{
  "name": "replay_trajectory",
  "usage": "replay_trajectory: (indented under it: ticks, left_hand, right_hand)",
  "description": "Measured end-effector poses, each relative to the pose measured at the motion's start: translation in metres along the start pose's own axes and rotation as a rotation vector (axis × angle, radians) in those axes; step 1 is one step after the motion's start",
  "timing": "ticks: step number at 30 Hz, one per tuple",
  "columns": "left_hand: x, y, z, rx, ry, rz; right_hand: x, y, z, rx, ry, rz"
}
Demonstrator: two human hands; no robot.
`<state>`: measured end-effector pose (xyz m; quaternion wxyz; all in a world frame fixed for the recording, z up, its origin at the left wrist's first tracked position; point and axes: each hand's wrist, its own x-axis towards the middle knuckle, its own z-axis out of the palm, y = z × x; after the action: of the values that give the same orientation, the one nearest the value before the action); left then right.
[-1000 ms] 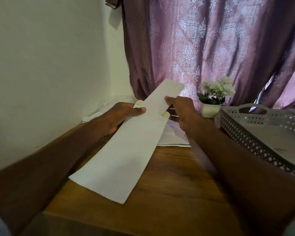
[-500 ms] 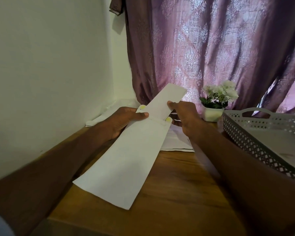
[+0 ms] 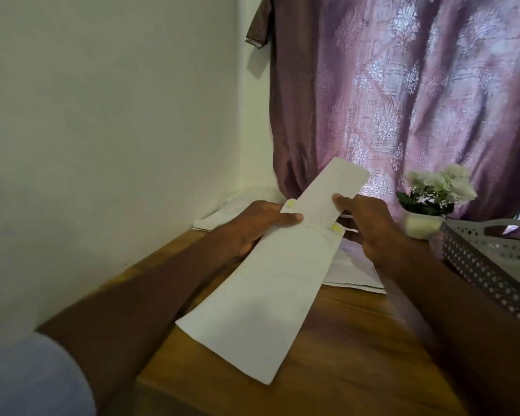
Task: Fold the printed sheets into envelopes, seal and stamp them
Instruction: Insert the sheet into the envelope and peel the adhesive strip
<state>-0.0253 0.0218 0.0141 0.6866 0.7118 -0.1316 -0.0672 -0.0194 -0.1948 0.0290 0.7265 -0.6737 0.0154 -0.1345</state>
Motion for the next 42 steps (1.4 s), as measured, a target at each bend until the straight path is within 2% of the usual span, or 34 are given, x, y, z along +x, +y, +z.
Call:
replay_trajectory:
  ticks: [9,20,24,33,39,42]
  left_hand:
    - [0.0022,-0.0019,-0.0021,0.007,0.018,-0.001]
    - [0.0028,-0.0023,-0.0024,-0.128,-0.039,-0.059]
    - [0.0038,-0.0020,-0.0010,-0.044,0.058,-0.040]
    - [0.0016,0.0036,0.0013,0.005,0.165,0.027]
    - [0.0014,0.0031,0.0052,0.098,0.159,0.031]
    - [0.0001,0.0046,0.0064,0.080,0.183,0.048]
  right_hand:
    - [-0.0063,0.0002,-0.0039,-0.054,-0.027,0.037]
    - [-0.0065,-0.0020,-0.0012,-0.075,0.028,-0.008]
    - [-0.0052,0.0000,-0.0025,-0.099,0.029,0.018]
    - [-0.0043,0.0049,-0.0012,-0.145,-0.178,0.072]
    - [0.0017,0.0051,-0.0047,0.019,-0.044,0.064]
    - [0.0018,0.0062,-0.0091,-0.020,-0.103,0.096]
